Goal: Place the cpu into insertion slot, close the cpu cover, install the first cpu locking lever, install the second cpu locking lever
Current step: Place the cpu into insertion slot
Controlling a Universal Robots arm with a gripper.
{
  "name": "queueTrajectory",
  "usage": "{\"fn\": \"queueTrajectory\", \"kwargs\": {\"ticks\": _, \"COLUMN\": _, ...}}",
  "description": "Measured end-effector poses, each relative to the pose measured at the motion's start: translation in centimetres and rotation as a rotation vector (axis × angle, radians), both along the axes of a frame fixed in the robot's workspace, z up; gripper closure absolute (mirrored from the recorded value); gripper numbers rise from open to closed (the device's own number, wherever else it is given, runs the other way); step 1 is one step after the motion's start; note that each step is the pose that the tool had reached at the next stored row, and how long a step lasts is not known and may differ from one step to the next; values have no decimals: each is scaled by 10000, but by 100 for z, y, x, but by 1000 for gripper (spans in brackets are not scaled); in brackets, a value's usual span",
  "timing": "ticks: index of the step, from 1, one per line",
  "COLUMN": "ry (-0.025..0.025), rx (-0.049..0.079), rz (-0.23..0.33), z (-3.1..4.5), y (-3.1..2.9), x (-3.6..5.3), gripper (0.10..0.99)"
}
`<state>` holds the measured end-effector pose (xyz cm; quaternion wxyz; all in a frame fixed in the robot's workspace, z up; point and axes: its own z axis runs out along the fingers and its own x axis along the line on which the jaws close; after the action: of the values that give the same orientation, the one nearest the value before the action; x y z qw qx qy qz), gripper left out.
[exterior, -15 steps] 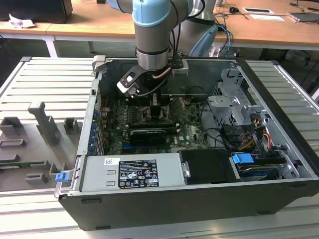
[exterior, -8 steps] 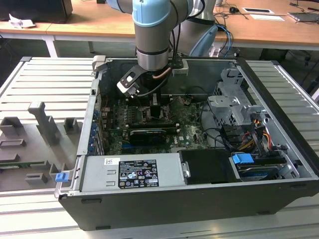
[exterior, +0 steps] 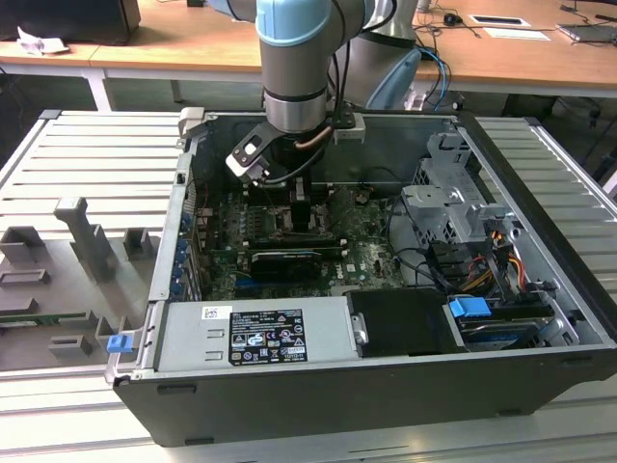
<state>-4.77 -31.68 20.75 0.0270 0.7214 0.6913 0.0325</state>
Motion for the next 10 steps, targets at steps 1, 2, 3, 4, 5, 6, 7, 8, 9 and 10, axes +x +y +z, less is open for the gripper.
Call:
{"fn": "queueTrajectory", "kwargs": {"ticks": 1, "ry": 0, "rx": 0, "rz": 0, "z": 14, "y": 0, "x": 0, "gripper": 482}}
{"fn": "queueTrajectory", "kwargs": {"ticks": 2, "ry": 3, "rx": 0, "rz": 0, "z": 25, "y": 0, "x": 1, "gripper": 498}}
{"fn": "queueTrajectory", "kwargs": {"ticks": 3, "ry": 11, "rx": 2, "rz": 1, "z": 28, "y": 0, "x": 5, "gripper": 565}}
{"fn": "queueTrajectory", "kwargs": {"ticks": 4, "ry": 22, "rx": 0, "rz": -1, "z": 32, "y": 0, "x": 6, "gripper": 565}}
{"fn": "queueTrajectory", "kwargs": {"ticks": 5, "ry": 31, "rx": 0, "rz": -2, "z": 35, "y": 0, "x": 8, "gripper": 627}}
{"fn": "queueTrajectory", "kwargs": {"ticks": 6, "ry": 42, "rx": -1, "rz": -2, "z": 38, "y": 0, "x": 11, "gripper": 745}}
{"fn": "queueTrajectory", "kwargs": {"ticks": 7, "ry": 55, "rx": 0, "rz": -2, "z": 42, "y": 0, "x": 14, "gripper": 745}}
{"fn": "queueTrajectory", "kwargs": {"ticks": 8, "ry": 65, "rx": -1, "rz": -2, "z": 46, "y": 0, "x": 16, "gripper": 808}}
{"fn": "queueTrajectory", "kwargs": {"ticks": 9, "ry": 71, "rx": -2, "rz": -3, "z": 50, "y": 0, "x": 17, "gripper": 808}}
{"fn": "queueTrajectory", "kwargs": {"ticks": 10, "ry": 71, "rx": 1, "rz": -4, "z": 53, "y": 0, "x": 17, "gripper": 867}}
